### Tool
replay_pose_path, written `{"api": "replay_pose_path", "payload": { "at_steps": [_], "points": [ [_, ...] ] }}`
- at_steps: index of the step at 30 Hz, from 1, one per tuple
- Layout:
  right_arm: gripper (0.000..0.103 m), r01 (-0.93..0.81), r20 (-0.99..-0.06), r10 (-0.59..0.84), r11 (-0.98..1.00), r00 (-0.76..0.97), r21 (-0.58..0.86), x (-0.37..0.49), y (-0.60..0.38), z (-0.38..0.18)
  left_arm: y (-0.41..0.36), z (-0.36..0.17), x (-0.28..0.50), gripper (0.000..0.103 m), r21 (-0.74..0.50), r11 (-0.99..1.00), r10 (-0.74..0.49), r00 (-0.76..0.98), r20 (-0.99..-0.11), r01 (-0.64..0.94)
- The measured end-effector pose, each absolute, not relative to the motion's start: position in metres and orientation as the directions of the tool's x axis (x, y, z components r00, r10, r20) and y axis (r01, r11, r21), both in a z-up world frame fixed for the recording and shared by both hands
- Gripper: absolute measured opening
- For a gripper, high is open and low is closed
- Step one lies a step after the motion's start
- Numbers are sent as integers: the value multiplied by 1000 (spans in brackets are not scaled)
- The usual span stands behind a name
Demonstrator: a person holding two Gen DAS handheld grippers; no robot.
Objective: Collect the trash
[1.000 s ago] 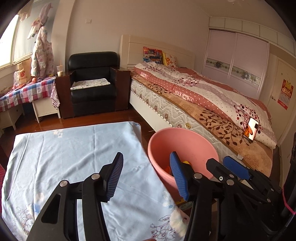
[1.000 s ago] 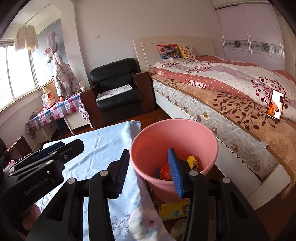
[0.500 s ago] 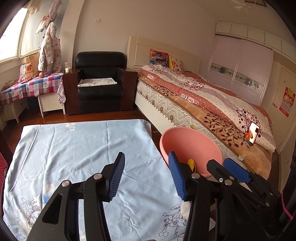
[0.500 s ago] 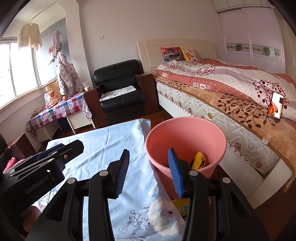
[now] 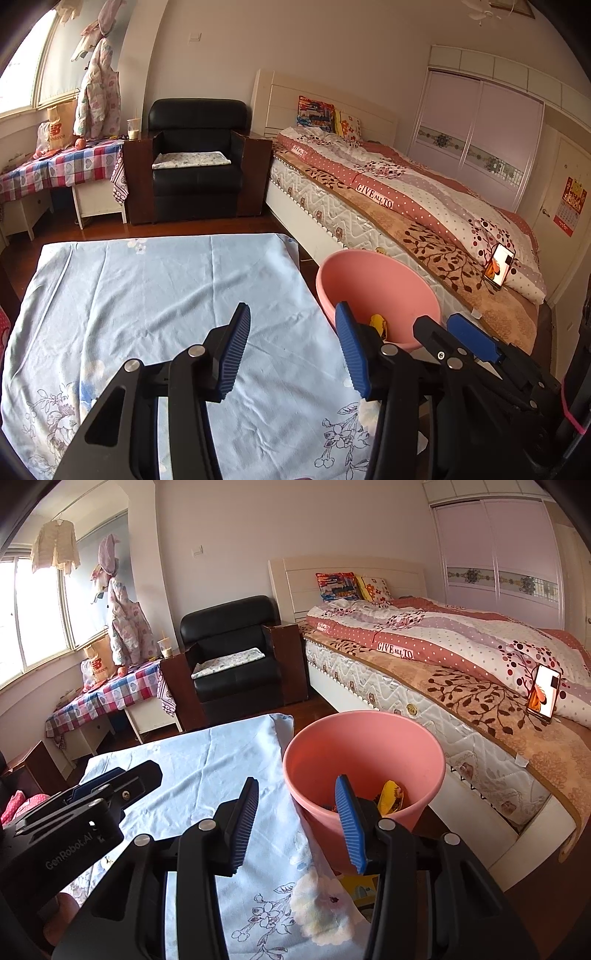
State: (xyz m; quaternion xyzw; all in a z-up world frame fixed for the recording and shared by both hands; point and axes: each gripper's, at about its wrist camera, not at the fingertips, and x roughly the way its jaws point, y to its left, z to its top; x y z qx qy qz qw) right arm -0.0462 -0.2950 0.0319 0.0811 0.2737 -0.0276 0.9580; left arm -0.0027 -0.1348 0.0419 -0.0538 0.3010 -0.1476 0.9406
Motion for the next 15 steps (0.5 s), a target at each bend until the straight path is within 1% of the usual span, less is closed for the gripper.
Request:
{"api": "replay_pose_path", "payload": {
  "at_steps": [15],
  "points": [
    [44,95,-536,-8,986,844,135,-43,-295,28,-133,38,2,47,-202,950,-312,767,-560,239]
  ]
}}
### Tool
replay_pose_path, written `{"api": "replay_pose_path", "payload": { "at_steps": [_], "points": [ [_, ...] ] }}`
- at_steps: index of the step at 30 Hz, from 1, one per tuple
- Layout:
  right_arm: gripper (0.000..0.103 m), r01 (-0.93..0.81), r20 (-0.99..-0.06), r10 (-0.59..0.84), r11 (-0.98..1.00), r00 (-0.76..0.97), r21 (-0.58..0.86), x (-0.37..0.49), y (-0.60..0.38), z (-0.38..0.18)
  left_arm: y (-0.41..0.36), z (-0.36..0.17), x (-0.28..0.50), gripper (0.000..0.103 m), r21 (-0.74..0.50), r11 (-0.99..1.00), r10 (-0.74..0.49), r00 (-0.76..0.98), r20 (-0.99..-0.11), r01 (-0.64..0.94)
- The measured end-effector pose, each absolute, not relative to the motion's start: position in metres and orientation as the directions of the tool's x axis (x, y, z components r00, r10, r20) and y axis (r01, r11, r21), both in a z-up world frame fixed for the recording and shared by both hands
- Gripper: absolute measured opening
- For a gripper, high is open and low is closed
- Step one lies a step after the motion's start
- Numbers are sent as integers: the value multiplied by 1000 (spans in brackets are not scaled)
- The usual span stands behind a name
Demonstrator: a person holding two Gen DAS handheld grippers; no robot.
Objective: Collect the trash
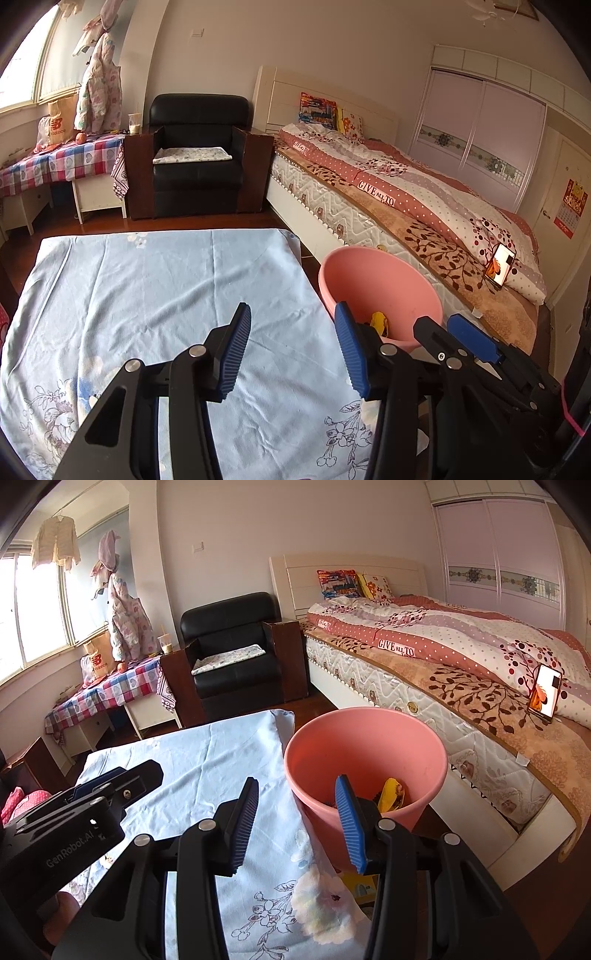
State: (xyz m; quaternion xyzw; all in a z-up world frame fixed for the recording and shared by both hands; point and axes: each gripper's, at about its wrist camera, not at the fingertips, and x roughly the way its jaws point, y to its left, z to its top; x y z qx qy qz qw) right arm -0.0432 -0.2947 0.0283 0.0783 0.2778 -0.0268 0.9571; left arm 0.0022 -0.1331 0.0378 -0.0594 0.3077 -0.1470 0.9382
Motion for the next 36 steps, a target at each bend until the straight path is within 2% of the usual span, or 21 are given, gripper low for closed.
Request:
{"api": "replay_pose_path", "payload": {
  "at_steps": [36],
  "points": [
    [44,95,-539,-6,986,842,136,-45,-292,27,-130,29,-3,46,-210,949,-314,762,-566,236]
  ]
}}
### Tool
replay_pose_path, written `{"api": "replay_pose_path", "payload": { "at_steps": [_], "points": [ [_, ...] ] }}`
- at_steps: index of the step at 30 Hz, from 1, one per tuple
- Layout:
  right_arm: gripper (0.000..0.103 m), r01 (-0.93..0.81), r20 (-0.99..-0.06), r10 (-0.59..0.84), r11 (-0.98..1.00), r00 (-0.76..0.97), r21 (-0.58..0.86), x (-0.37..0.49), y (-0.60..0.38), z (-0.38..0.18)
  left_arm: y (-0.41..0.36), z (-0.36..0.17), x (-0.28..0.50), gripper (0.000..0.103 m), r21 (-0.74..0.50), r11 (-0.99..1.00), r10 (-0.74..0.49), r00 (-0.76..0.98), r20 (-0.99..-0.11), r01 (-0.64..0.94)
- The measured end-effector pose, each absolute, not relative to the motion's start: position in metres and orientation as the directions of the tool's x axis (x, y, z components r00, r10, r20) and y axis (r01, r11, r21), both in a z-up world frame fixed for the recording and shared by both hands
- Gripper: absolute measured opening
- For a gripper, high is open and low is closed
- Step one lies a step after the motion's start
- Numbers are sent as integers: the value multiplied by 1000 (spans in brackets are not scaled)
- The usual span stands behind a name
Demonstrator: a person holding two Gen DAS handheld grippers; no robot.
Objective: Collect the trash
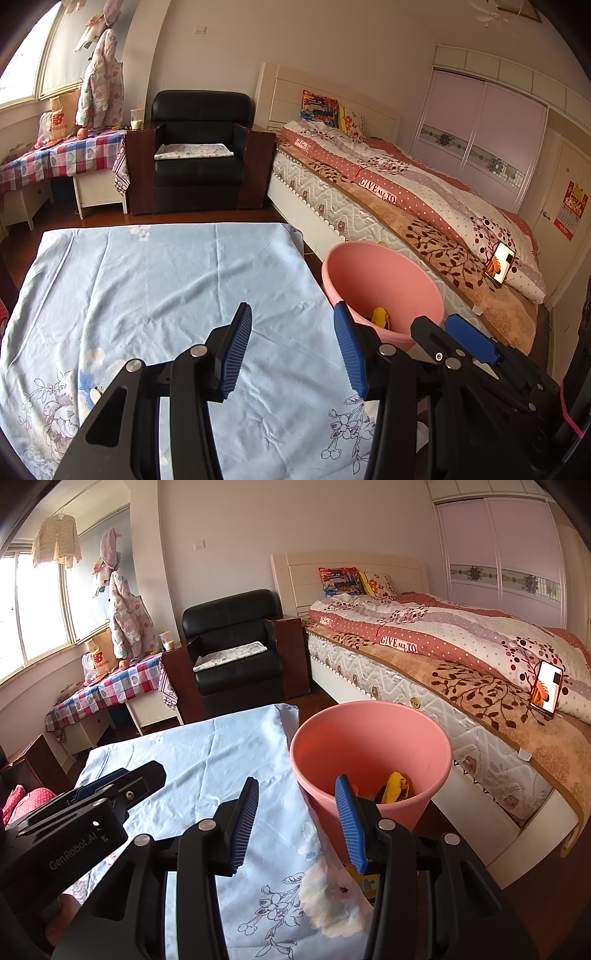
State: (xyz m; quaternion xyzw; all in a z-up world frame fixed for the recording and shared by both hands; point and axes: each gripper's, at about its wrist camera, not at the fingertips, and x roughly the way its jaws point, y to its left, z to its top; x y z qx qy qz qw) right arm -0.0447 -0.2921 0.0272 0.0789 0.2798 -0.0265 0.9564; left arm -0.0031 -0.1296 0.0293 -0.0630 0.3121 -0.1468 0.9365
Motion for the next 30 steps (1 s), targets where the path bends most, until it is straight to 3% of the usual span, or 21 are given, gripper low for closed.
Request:
{"api": "replay_pose_path", "payload": {
  "at_steps": [30],
  "points": [
    [44,94,-544,-4,986,839,136,-46,-291,26,-129,28,-5,46,-209,949,-313,760,-569,235]
  ]
}}
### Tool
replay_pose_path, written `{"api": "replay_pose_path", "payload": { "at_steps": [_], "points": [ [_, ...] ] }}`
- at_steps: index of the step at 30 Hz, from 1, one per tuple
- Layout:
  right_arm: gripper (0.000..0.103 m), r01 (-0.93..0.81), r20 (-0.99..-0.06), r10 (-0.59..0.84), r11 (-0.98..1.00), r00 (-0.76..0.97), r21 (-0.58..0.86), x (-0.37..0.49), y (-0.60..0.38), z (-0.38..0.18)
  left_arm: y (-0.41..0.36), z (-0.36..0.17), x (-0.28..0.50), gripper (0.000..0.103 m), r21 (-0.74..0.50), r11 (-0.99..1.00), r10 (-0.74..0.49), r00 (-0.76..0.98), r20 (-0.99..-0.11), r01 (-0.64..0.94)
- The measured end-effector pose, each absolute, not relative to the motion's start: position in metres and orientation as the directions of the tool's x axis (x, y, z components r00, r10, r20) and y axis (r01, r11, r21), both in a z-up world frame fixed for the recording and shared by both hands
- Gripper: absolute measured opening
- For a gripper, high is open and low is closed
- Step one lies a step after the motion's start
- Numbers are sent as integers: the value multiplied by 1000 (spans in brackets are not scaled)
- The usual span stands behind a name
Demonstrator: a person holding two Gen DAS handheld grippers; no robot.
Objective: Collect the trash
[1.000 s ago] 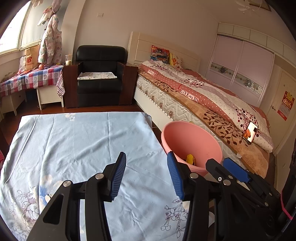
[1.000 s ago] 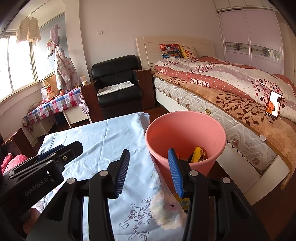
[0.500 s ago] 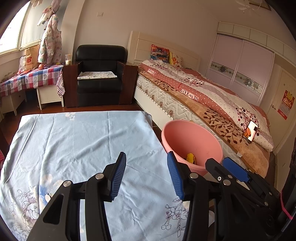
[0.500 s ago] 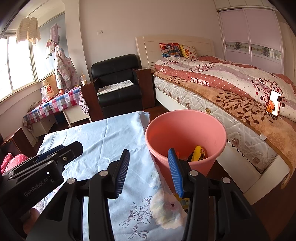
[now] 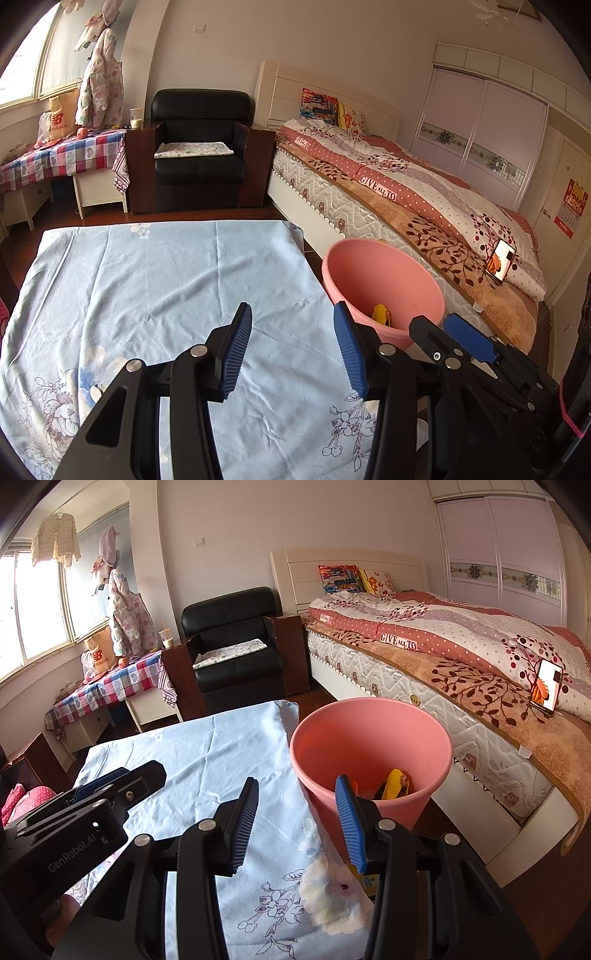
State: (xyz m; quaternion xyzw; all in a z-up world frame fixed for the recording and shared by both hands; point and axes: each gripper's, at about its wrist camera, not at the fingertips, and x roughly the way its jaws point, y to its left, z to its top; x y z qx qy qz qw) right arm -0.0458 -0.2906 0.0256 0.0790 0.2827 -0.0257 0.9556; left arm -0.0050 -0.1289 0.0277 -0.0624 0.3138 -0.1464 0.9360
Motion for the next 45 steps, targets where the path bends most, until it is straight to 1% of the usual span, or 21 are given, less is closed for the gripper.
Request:
{"api": "replay_pose_path", "payload": {
  "at_steps": [45],
  "points": [
    [44,95,-546,-5,986,837,137,-45,-290,27,-130,27,-5,46,-206,949,-316,756,-574,240]
  ]
}}
